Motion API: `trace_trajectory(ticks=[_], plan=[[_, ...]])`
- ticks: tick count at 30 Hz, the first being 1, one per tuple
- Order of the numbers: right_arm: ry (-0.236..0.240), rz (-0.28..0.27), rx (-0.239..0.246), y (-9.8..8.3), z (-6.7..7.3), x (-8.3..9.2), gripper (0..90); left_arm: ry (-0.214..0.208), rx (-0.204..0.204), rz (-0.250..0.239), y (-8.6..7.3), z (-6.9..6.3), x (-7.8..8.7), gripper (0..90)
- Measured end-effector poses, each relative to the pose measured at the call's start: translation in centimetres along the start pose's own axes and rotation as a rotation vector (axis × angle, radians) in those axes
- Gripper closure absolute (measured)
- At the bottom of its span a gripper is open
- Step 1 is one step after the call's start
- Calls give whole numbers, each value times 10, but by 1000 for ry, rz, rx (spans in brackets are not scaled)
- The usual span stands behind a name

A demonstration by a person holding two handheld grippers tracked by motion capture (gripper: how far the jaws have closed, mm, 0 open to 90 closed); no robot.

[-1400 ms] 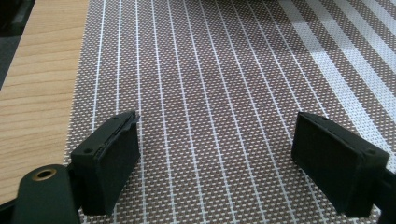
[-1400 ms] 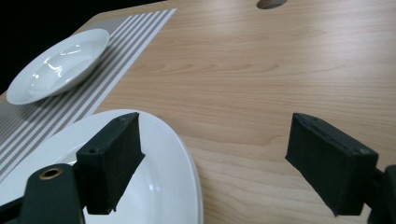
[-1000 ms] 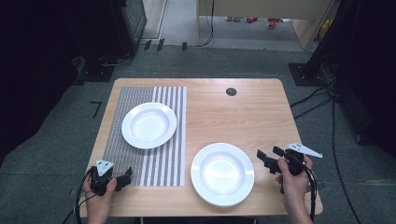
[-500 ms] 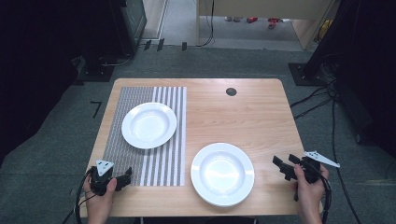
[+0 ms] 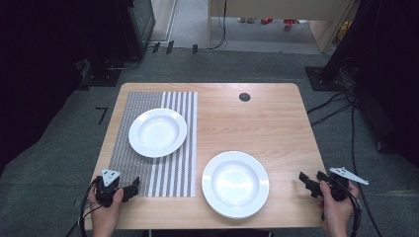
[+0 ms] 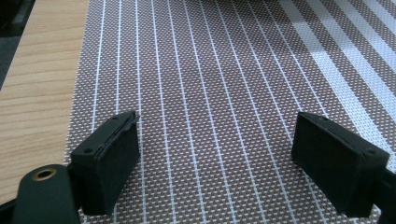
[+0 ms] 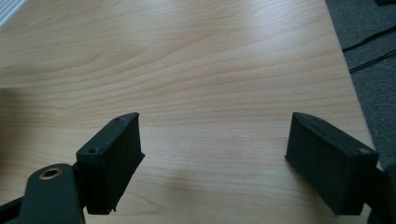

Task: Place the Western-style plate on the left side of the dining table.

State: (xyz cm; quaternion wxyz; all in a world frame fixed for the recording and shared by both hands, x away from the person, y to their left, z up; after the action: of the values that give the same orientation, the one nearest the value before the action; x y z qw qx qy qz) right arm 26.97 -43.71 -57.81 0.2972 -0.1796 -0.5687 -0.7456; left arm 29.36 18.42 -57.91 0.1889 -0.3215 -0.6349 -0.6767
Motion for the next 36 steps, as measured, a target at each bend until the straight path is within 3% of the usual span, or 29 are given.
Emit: trace_trajectory(ticks=[5, 11, 26, 36], plan=[[-34, -8, 32, -1, -2, 0, 179, 0, 0, 0, 0, 0, 0, 149], [-82, 19, 106, -4, 4, -3, 173, 0, 0, 0, 0, 0, 0, 149], [-170, 60, 216, -8, 10, -9, 149, 0, 0, 0, 0, 0, 0, 149], [-164, 63, 226, -8, 11, -9, 148, 0, 0, 0, 0, 0, 0, 149]])
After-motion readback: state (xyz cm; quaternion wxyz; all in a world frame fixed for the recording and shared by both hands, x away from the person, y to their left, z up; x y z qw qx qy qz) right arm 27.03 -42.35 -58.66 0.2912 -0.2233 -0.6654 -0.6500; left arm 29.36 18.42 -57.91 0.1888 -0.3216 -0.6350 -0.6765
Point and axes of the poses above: each handheld gripper's, and its own axes: x roughly backward along the jaws, y roughly out of its top, z roughly to its left, the point moved 9 cm from there along -x, roughly forward along the jaws, and after that the axes turned 1 degree about x, right-handed, at the moved point
